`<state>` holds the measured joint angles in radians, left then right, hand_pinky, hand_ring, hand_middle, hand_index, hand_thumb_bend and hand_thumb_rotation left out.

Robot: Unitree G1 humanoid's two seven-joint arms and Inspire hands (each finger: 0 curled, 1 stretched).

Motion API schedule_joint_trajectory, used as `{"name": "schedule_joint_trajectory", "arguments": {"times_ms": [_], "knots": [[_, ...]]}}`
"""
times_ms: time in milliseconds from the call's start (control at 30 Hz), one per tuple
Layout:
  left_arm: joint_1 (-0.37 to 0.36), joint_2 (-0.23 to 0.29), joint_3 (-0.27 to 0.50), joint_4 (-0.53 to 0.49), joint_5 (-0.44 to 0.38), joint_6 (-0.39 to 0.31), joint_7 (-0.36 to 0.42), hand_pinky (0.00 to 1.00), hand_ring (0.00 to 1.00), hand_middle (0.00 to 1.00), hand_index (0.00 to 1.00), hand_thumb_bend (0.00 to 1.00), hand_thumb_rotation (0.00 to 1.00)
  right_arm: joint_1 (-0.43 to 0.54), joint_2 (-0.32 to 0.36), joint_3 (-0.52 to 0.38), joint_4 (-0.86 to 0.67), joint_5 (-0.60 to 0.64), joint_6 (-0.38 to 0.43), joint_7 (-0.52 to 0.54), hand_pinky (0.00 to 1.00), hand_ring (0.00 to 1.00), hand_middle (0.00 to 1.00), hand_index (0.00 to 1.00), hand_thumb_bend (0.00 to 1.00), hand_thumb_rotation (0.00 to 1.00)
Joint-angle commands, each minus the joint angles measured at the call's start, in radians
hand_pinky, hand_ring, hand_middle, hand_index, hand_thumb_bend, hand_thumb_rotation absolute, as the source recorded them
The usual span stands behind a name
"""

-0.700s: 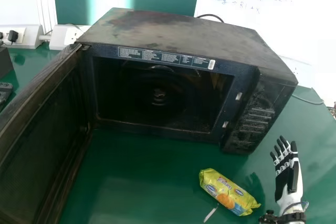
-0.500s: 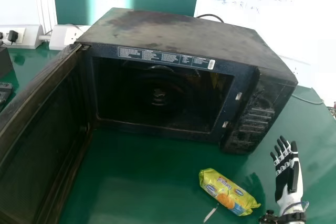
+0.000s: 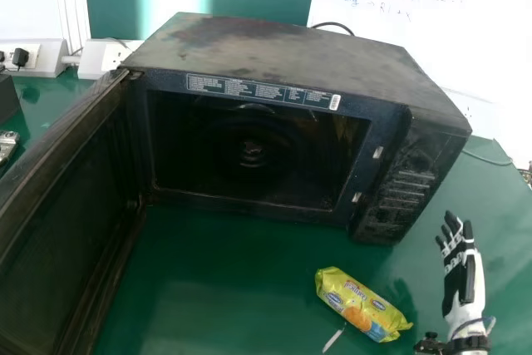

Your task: Put biscuit inside oven

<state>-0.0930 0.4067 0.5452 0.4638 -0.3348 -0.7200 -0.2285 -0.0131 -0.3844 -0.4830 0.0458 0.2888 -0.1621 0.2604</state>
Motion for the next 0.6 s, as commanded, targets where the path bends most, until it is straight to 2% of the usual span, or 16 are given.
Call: {"name": "schedule_joint_trajectory", "arguments": {"times_ms": [0,133,333,467,567], "knots": [[0.013,0.007,0.012,-0.011,-0.005,-0.002,0.002,0.76,0.89,0.96,0.99,0.88,0.99,0.021,-0.022,-0.003,-0.033,-0.03,-0.033,-0.004,1.0,1.0,0.99,0.92,0.88,0.67],[0.012,0.005,0.011,-0.011,0.003,-0.007,0.007,0.76,0.89,0.96,0.98,0.88,0.99,0.021,-0.043,-0.016,-0.037,-0.066,-0.067,-0.011,1.0,1.0,0.99,0.93,0.84,0.65],[0.014,0.003,0.011,-0.012,-0.001,-0.006,0.005,0.76,0.89,0.96,0.98,0.88,0.99,0.011,-0.045,-0.033,-0.037,-0.075,-0.111,-0.029,0.97,0.98,0.97,0.93,0.87,0.58],[0.017,0.003,0.011,-0.017,0.003,-0.001,0.011,0.76,0.89,0.96,0.98,0.89,0.99,0.008,-0.045,-0.032,-0.05,-0.143,-0.12,-0.095,0.87,0.92,0.93,0.89,0.96,0.56],[0.016,0.002,0.012,-0.017,0.003,0.001,0.014,0.76,0.89,0.96,0.98,0.89,0.99,0.012,-0.053,-0.024,-0.067,-0.197,-0.11,-0.129,0.87,0.91,0.92,0.88,1.0,0.57]]}}
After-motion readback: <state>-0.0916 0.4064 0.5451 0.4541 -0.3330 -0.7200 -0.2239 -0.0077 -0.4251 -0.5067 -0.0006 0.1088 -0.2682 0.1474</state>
